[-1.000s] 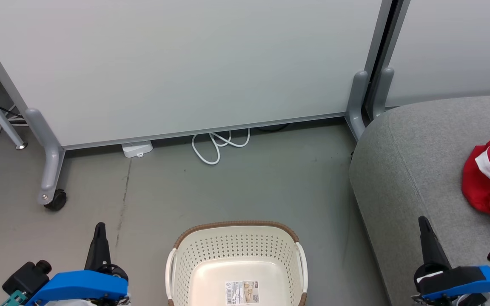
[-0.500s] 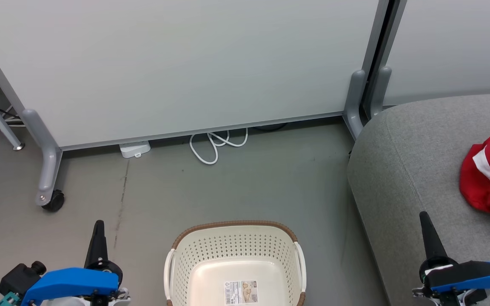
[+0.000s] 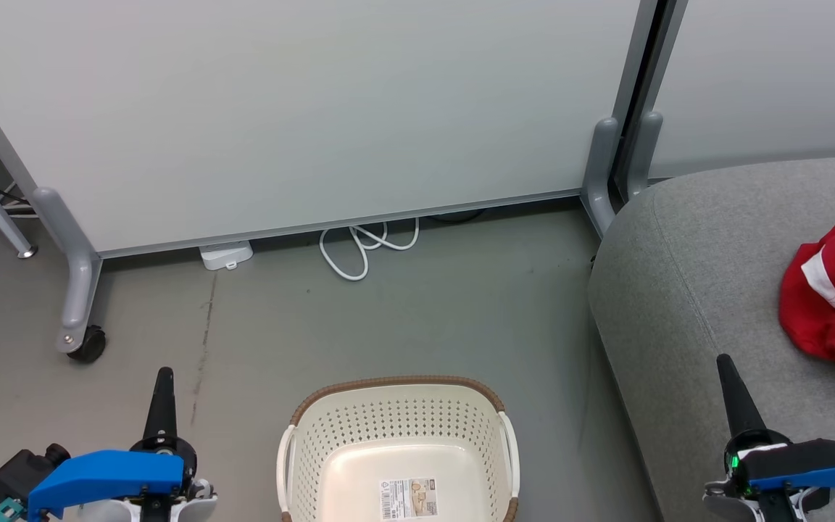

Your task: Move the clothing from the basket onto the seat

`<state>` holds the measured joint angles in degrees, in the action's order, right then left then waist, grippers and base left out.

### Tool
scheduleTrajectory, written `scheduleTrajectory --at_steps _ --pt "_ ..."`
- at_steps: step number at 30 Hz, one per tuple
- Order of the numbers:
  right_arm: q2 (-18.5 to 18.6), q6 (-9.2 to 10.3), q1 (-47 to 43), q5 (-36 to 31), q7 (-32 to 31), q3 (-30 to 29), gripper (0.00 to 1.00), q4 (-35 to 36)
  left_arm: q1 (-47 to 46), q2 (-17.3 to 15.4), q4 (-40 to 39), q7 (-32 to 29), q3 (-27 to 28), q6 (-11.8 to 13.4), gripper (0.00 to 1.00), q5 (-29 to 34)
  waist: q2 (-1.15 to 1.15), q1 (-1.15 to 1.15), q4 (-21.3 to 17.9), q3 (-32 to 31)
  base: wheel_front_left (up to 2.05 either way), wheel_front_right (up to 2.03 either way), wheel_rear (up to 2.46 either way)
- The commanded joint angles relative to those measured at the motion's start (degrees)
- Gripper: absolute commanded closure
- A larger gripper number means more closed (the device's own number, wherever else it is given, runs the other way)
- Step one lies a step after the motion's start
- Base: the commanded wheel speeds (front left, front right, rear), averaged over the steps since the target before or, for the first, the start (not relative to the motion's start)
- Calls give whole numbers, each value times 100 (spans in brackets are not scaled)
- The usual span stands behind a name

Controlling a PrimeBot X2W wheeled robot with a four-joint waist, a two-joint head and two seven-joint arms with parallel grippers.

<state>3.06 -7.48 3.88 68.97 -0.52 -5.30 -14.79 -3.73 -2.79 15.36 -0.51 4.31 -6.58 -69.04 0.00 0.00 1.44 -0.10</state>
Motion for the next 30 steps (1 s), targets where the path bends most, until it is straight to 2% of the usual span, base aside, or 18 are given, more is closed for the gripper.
scheduleTrajectory --at_steps 1,30 --pt "-3 -2 127 142 -61 -19 100 61 -146 -13 -63 -51 24 -37 100 -131 0 0 -3 1 0 0 0" --pt "-14 -2 214 1509 -400 -89 100 78 -236 -14 -115 -405 163 -77 100 -1494 0 0 -82 16 0 0 0"
